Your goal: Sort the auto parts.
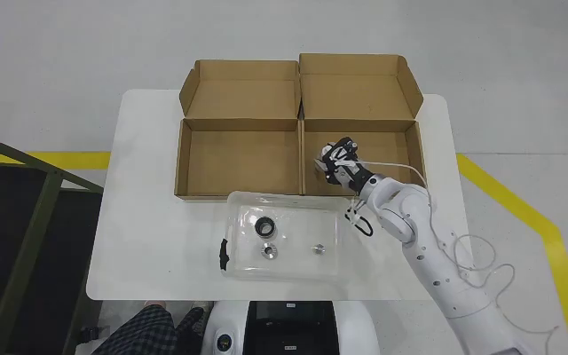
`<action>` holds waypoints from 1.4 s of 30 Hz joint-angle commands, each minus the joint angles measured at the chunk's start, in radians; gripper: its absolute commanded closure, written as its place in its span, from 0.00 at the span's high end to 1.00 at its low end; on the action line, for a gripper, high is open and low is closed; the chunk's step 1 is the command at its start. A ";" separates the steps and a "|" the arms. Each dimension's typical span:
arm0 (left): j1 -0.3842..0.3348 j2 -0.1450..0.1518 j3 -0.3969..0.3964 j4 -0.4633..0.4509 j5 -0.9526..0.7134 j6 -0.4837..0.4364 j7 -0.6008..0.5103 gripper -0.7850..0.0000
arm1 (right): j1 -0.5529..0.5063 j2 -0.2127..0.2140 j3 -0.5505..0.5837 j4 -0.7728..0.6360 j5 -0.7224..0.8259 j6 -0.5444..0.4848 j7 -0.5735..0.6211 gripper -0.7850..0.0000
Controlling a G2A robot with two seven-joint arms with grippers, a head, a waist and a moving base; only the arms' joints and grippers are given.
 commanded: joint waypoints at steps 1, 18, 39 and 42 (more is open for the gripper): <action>0.000 0.000 0.000 0.000 0.000 0.000 0.000 1.00 | 0.006 -0.002 -0.003 0.008 0.000 0.000 0.000 0.18; 0.000 0.000 0.000 0.000 0.000 0.000 0.000 1.00 | -0.006 0.001 0.029 -0.042 -0.019 -0.017 0.020 1.00; 0.000 0.000 0.000 0.000 0.000 0.000 0.000 1.00 | -0.273 0.059 0.186 -0.518 -0.085 -0.255 0.197 1.00; 0.000 0.000 0.000 0.000 0.000 0.000 0.000 1.00 | -0.303 0.066 0.193 -0.549 -0.099 -0.317 0.199 1.00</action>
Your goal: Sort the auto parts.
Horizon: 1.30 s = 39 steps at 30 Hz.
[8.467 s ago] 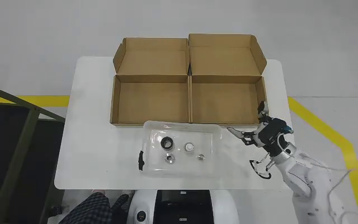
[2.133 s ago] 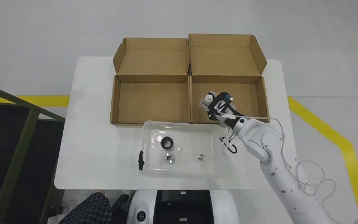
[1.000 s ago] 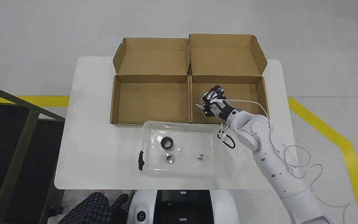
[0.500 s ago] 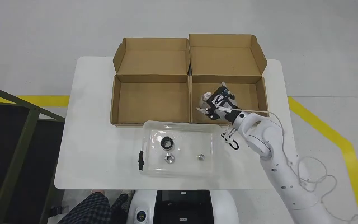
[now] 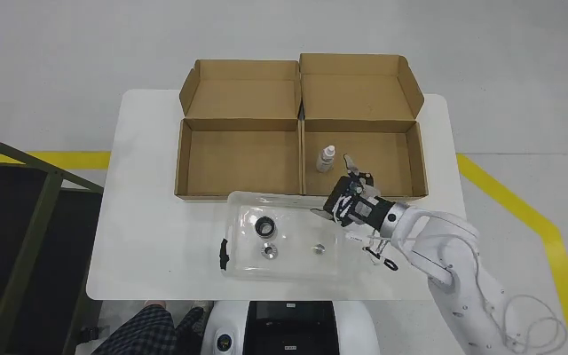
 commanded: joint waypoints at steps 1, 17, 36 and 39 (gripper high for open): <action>0.000 0.000 0.000 0.000 0.000 0.000 0.000 1.00 | -0.015 0.004 0.002 -0.015 -0.010 -0.035 0.002 1.00; 0.000 0.000 0.000 0.000 0.000 0.000 0.000 1.00 | -0.081 0.022 -0.060 -0.039 -0.074 -0.144 0.074 1.00; 0.000 0.000 0.000 0.000 0.000 0.000 0.000 1.00 | -0.068 0.033 -0.124 -0.003 -0.066 -0.188 0.202 1.00; 0.000 0.000 0.000 0.000 0.000 0.000 0.000 1.00 | -0.060 0.034 -0.135 0.006 -0.065 -0.186 0.216 1.00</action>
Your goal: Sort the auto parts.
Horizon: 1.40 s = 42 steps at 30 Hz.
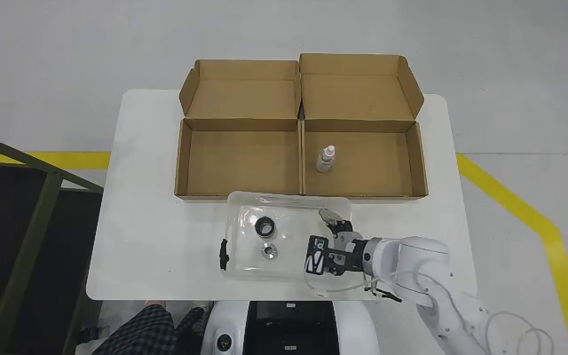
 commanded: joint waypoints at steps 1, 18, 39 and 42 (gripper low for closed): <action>0.000 0.000 0.000 0.000 0.000 0.000 0.000 1.00 | 0.005 0.000 -0.007 0.005 -0.001 0.003 0.010 1.00; 0.000 0.000 0.000 0.000 0.000 0.000 0.000 1.00 | 0.064 -0.001 -0.089 0.053 0.003 0.013 0.100 0.61; 0.000 0.000 0.000 0.000 0.000 0.000 0.000 1.00 | 0.086 0.009 -0.116 0.095 0.025 0.005 0.131 0.41; 0.000 0.000 0.000 0.000 0.000 0.000 0.000 1.00 | 0.092 0.010 -0.120 0.102 0.029 0.005 0.133 0.31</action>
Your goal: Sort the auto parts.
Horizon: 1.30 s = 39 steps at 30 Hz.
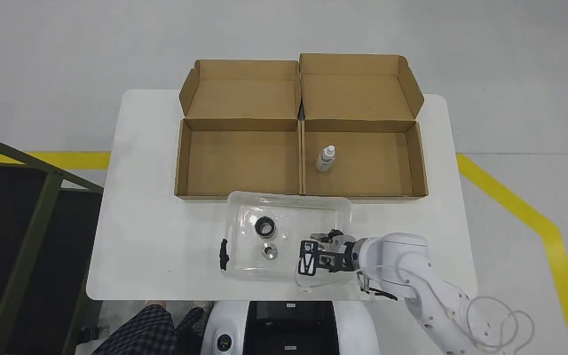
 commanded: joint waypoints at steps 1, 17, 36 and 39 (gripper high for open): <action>0.000 0.000 0.000 0.000 0.000 0.000 0.000 1.00 | 0.004 0.001 -0.003 0.004 0.002 -0.001 0.001 0.24; 0.000 0.000 0.000 0.000 0.000 0.000 0.000 1.00 | -0.002 0.015 0.012 -0.064 0.035 -0.030 -0.061 0.00; 0.000 0.000 0.000 0.000 0.000 0.000 0.000 1.00 | -0.066 0.035 0.206 -0.122 0.101 0.004 -0.715 0.00; 0.000 0.000 0.000 0.000 0.000 0.000 0.000 1.00 | -0.070 0.035 0.220 -0.107 0.155 0.007 -0.793 0.00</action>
